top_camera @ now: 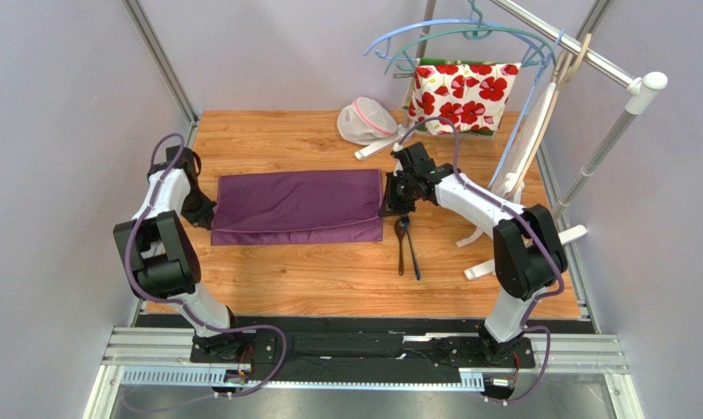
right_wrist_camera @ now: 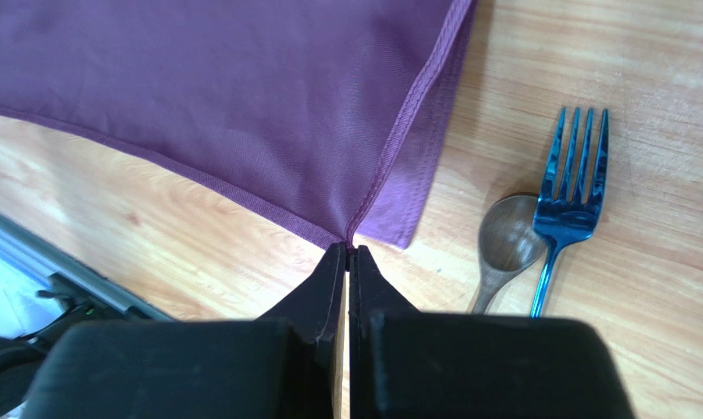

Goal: Fold the napkin into a case and place the utensils inside
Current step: Fold and flatten the napkin at the center of the board.

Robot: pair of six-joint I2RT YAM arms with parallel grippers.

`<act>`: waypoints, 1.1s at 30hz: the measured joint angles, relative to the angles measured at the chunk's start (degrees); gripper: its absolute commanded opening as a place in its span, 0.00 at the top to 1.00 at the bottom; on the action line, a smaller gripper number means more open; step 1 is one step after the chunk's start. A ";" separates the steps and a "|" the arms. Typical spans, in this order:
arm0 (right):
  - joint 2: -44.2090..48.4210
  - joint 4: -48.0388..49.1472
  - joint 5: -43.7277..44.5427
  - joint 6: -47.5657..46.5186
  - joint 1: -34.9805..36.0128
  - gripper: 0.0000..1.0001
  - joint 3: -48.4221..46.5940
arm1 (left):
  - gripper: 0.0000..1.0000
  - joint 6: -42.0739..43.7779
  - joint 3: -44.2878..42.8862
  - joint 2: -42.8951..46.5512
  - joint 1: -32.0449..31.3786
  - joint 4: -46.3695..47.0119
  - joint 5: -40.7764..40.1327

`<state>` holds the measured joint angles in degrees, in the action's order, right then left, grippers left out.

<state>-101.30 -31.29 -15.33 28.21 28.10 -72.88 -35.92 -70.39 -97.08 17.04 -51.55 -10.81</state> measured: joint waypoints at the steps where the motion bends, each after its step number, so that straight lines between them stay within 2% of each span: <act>1: 0.83 -0.33 -0.22 -0.04 0.00 1.00 -0.42 | 1.00 0.46 -0.28 1.31 -0.02 -0.04 -0.26; 7: 4.04 -1.27 -3.43 0.33 0.26 1.00 -0.94 | 1.00 1.86 -2.21 4.37 -0.02 0.11 -1.75; 16: 3.23 1.73 -7.37 3.52 1.90 1.00 5.64 | 1.00 1.81 -1.77 -2.75 -0.02 0.26 -3.04; 23: -1.40 3.34 -6.80 3.82 1.84 1.00 7.80 | 1.00 1.81 -0.90 -4.37 -0.02 0.33 -3.96; 33: -1.92 3.15 -4.42 2.89 0.72 1.00 5.92 | 1.00 1.79 -0.81 -4.00 -0.02 0.52 -3.06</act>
<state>-103.22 -28.14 -19.75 31.09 28.82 -66.96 -34.13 -71.20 -101.08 17.02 -51.03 -13.87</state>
